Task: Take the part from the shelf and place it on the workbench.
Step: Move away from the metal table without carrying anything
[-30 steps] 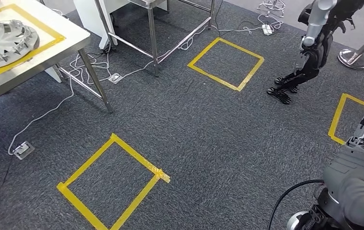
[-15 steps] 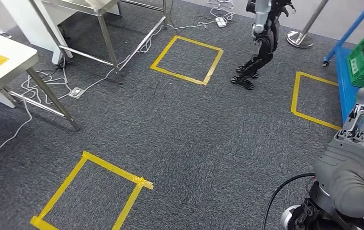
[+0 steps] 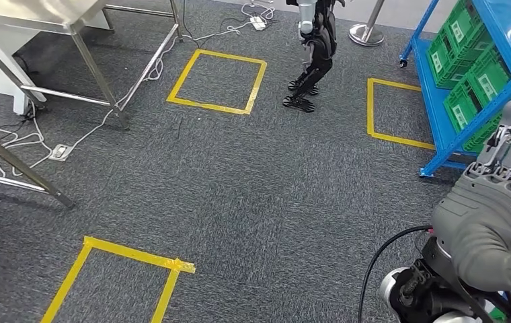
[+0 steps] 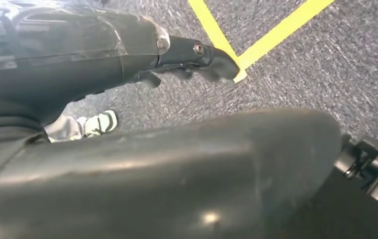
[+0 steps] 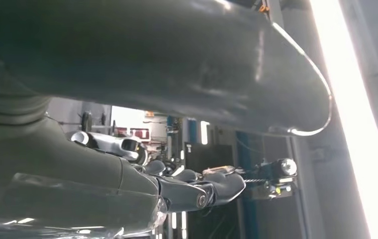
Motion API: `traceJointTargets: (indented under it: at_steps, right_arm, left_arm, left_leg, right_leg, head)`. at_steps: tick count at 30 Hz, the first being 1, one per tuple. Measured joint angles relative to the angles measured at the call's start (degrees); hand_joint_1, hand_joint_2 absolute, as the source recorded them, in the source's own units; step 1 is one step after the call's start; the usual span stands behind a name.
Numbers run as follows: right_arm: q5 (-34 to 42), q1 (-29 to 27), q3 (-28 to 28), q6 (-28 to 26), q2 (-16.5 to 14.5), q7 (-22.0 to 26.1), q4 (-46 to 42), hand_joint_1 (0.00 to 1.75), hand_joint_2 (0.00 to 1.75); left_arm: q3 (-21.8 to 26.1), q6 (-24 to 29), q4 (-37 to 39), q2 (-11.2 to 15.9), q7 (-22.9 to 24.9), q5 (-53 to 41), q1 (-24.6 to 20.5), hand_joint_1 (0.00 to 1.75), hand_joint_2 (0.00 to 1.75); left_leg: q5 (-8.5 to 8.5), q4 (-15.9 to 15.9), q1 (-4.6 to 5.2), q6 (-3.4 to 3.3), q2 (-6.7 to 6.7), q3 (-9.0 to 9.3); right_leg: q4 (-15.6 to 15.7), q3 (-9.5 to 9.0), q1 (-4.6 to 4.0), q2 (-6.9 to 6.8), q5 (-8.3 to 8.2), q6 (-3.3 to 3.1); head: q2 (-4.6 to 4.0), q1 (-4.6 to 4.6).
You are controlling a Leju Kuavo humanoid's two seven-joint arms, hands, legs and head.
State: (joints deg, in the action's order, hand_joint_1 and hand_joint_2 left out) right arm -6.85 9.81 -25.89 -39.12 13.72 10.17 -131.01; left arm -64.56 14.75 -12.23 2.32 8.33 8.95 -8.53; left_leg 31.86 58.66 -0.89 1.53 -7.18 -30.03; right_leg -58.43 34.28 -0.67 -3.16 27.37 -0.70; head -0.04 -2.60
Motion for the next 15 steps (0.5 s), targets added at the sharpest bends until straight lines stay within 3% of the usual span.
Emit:
traceJointTargets:
  at_steps: [2, 3, 4, 6, 7, 9, 11, 13, 15]
  right_arm:
    - [0.49, 0.61, -0.24, -0.01, -0.22, 0.37, 0.41, 0.0, 0.0]
    - [0.8, 0.92, -0.35, -0.01, -0.36, 0.54, 0.63, 0.0, 0.0]
    - [1.09, 1.23, -0.47, -0.01, -0.51, 0.68, 0.85, 0.0, 0.0]
    - [1.57, 1.48, -0.77, -0.01, -0.78, 0.87, 1.31, 0.0, 0.0]
    - [1.71, 1.54, -0.92, -0.01, -0.89, 0.97, 1.51, 0.0, 0.0]
    - [1.91, 1.75, -1.18, -0.01, -1.05, 1.1, 1.87, 0.0, 0.0]
    - [2.02, 2.05, -1.33, -0.01, -1.17, 1.18, 2.2, 0.0, 0.0]
    - [2.08, 2.3, -1.5, -0.01, -1.22, 1.22, 2.53, 0.0, 0.0]
    - [2.09, 2.36, -1.66, -0.02, -1.28, 1.24, 2.78, 0.0, 0.0]
  left_arm:
    - [-0.16, 0.02, -0.04, 0.11, -0.06, -0.23, -0.19, 0.0, 0.0]
    - [-0.22, 0.0, -0.05, 0.19, -0.15, -0.44, -0.27, 0.0, 0.0]
    - [-0.27, -0.05, -0.05, 0.24, -0.25, -0.69, -0.29, 0.0, 0.0]
    - [-0.51, -0.21, -0.05, 0.3, -0.33, -1.15, -0.34, 0.0, 0.0]
    - [-0.62, -0.3, -0.05, 0.31, -0.33, -1.25, -0.39, 0.0, 0.0]
    - [-0.78, -0.41, -0.05, 0.37, -0.33, -1.34, -0.58, 0.0, 0.0]
    - [-0.93, -0.47, -0.05, 0.44, -0.34, -1.38, -0.77, 0.0, 0.0]
    - [-1.13, -0.51, -0.05, 0.47, -0.34, -1.4, -0.86, 0.0, 0.0]
    - [-1.24, -0.53, -0.05, 0.57, -0.33, -1.41, -0.96, 0.0, 0.0]
  left_leg:
    - [1.42, 2.1, -0.15, 0.36, 3.93, -0.71]
    - [2.81, 4.97, -0.18, 0.4, 6.28, -2.21]
    - [4.34, 8.75, -0.14, 0.35, 7.6, -4.36]
    - [5.81, 15.02, -0.08, 0.35, 7.73, -8.54]
    - [4.92, 15.6, -0.1, 0.36, 7.6, -9.48]
    - [0.1, 10.47, -0.24, 0.37, 8.28, -8.18]
    - [-3.16, 3.97, -0.58, 0.35, 11.17, -5.63]
    - [-3.05, 1.66, -0.65, 0.07, 12.69, -4.49]
    - [-2.84, 1.18, -0.52, -0.45, 11.25, -3.97]
  right_leg:
    - [1.02, -0.71, 0.28, 0.9, -0.35, -0.67]
    - [1.31, -0.99, 0.42, 1.35, -0.46, -0.94]
    - [1.4, -1.08, 0.4, 1.91, -0.43, -1.18]
    - [1.33, -1.18, 0.28, 3.38, -0.25, -1.43]
    - [1.25, -1.33, 0.26, 4.18, -0.12, -1.45]
    - [0.86, -1.74, 0.42, 5.8, 0.38, -1.17]
    - [0.04, -1.76, 0.57, 7.27, 1.12, -0.55]
    - [-0.42, -1.36, 0.84, 8.65, 1.44, 0.15]
    - [-0.41, -1.11, 1.14, 9.65, 1.46, 0.72]
  head:
    - [0.0, 0.24]
    - [0.0, 0.56]
    - [0.0, 0.93]
    - [0.0, 1.55]
    - [0.0, 1.77]
    - [0.0, 2.21]
    - [0.0, 2.62]
    - [0.0, 2.67]
    - [0.0, 2.57]
